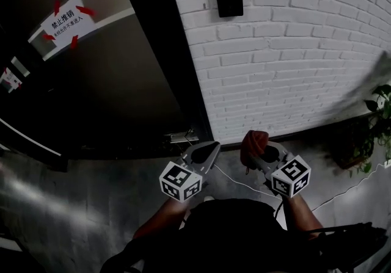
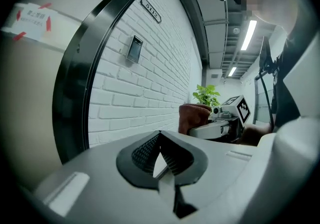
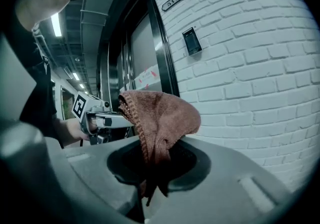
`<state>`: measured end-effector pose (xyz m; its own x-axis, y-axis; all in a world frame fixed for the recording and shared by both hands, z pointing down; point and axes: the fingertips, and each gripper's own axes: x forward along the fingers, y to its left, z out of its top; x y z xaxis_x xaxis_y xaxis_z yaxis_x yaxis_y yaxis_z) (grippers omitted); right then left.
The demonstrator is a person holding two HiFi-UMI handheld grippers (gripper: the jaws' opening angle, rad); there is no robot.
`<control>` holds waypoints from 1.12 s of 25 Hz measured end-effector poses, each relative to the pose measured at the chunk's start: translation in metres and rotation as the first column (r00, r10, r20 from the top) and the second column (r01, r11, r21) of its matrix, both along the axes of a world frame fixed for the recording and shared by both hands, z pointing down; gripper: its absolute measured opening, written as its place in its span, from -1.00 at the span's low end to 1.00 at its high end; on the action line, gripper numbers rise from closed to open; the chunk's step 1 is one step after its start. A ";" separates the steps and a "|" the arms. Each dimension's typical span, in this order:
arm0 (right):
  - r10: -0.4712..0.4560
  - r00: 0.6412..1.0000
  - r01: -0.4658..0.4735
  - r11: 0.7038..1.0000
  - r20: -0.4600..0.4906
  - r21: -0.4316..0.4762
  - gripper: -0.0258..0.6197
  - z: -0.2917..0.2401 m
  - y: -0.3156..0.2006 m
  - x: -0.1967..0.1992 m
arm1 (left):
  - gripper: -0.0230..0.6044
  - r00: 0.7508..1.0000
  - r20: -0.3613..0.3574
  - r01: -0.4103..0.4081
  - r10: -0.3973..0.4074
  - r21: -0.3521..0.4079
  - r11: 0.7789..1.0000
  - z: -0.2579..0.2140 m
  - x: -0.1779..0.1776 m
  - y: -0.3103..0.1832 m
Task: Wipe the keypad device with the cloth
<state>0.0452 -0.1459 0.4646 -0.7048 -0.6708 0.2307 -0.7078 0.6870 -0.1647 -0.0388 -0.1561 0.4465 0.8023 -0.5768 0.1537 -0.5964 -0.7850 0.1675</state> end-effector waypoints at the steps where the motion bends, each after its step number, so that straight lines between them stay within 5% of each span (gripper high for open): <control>1: 0.023 1.000 -0.023 1.000 0.001 0.000 -0.71 0.000 -0.004 -0.004 | -0.87 1.000 0.003 -0.021 0.021 -0.004 1.000 0.001 -0.004 -0.004; 10: 0.139 0.990 -0.139 0.988 0.005 0.062 -0.71 -0.023 -0.042 -0.022 | -0.87 0.993 -0.005 -0.122 0.122 -0.023 0.992 0.008 -0.023 -0.032; 17: 0.118 0.990 -0.100 0.974 -0.076 0.205 -0.71 -0.085 -0.092 -0.002 | -0.87 0.996 -0.034 -0.084 0.083 -0.017 0.996 0.006 -0.009 -0.041; 28: 0.116 0.987 -0.046 0.864 -0.109 0.501 -0.71 -0.287 -0.193 0.023 | -0.87 0.998 -0.040 0.040 -0.039 0.010 0.999 0.004 0.006 -0.046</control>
